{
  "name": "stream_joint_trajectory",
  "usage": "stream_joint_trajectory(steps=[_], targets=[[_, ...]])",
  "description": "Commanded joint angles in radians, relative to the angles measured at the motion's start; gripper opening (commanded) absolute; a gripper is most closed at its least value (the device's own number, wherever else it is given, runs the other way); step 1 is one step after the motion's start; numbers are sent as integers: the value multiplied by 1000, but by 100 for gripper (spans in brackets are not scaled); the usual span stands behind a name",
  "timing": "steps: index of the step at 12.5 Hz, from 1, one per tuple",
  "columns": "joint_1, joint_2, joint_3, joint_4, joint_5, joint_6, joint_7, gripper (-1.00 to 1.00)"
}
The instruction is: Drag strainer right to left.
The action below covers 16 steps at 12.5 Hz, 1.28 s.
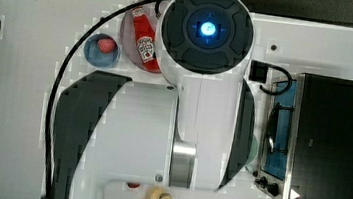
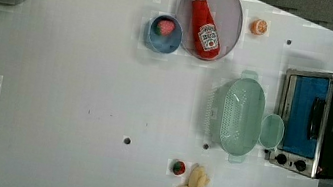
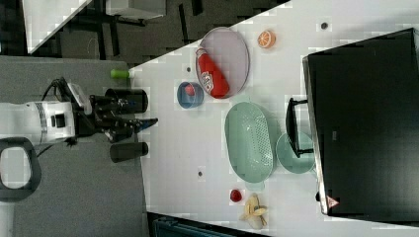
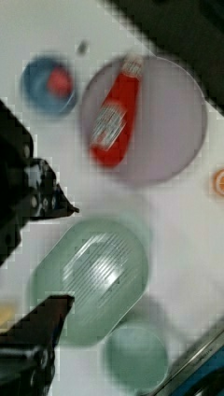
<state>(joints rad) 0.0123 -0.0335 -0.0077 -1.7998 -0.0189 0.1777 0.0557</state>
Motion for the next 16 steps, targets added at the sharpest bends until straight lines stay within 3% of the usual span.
stream_joint_trajectory(steps=[1,3,7,16], targets=[[-31,-527,-14,-265,-7,-249,113,59],[-31,-523,-13,-267,-7,-246,113,99],[-31,-447,-12,-328,-7,-157,115,100],[-31,-71,-12,-544,-7,430,206,100]])
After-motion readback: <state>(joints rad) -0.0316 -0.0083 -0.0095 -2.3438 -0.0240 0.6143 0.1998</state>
